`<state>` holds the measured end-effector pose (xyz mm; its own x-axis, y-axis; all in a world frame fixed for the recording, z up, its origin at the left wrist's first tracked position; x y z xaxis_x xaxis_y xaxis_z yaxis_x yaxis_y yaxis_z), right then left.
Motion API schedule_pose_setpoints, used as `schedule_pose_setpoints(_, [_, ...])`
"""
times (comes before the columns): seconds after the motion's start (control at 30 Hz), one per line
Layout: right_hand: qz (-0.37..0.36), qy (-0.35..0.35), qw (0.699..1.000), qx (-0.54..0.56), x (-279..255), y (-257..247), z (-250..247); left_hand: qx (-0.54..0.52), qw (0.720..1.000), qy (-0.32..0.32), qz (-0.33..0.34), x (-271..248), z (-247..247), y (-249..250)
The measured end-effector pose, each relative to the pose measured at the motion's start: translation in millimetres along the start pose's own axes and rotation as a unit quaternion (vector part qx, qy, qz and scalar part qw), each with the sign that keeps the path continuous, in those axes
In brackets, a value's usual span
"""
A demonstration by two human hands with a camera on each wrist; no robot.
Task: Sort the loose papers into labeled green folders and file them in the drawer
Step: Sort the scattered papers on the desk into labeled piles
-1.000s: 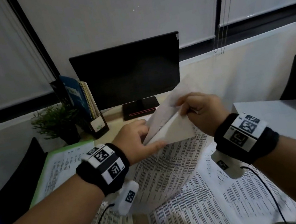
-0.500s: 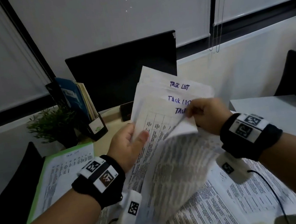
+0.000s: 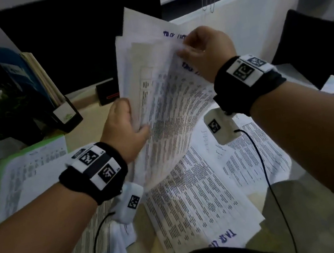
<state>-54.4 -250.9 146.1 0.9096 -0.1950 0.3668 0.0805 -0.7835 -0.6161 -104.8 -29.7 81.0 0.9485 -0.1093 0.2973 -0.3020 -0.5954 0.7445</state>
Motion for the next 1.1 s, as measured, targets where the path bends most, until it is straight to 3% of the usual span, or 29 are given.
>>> schedule_pose_setpoints(0.1, [0.059, 0.113, 0.988, -0.085, -32, 43, -14, -0.047, 0.998, 0.046, -0.019, 6, -7, -9])
schedule_pose_setpoints(0.17, [0.109, 0.114, 0.981, -0.114, -64, 79, -4, -0.100, 0.992, 0.073, -0.035, 6, -11, -15])
schedule_pose_setpoints(0.23, [0.143, -0.051, 0.964, -0.220, -92, 116, 35, -0.155, 0.982, 0.088, -0.057, 6, -9, -23])
schedule_pose_setpoints(0.33, [0.143, -0.327, 0.882, -0.309, -136, 152, 100, -0.185, 0.973, 0.107, -0.084, 2, -1, -40])
schedule_pose_setpoints(0.4, [0.169, -0.413, 0.841, -0.306, -161, 162, 124, -0.170, 0.974, 0.116, -0.092, -1, 5, -50])
schedule_pose_setpoints(0.47, [0.186, -0.456, 0.811, -0.315, -177, 162, 138, -0.143, 0.978, 0.111, -0.100, -4, 8, -61])
schedule_pose_setpoints(0.53, [0.180, -0.463, 0.804, -0.327, -187, 158, 145, -0.114, 0.983, 0.090, -0.116, -8, 10, -71])
schedule_pose_setpoints(0.9, [0.175, -0.442, 0.837, -0.273, -186, 141, 151, -0.009, 0.996, 0.024, -0.082, -12, -7, -80])
schedule_pose_setpoints(1.1, [0.143, -0.430, 0.822, -0.344, -188, 147, 154, 0.016, 0.998, 0.003, -0.061, -12, -5, -68])
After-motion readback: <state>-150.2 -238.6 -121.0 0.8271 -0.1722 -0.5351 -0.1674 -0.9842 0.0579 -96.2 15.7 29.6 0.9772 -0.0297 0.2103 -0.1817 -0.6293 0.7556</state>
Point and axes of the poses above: each hand's wrist, its own x-axis towards the middle knuckle, its own z-axis out of the palm, y = z × x, the point moved 7 cm from there along x, towards the middle knuckle, and after that the axes turned 9 degrees about -x, right-handed, at the moved point
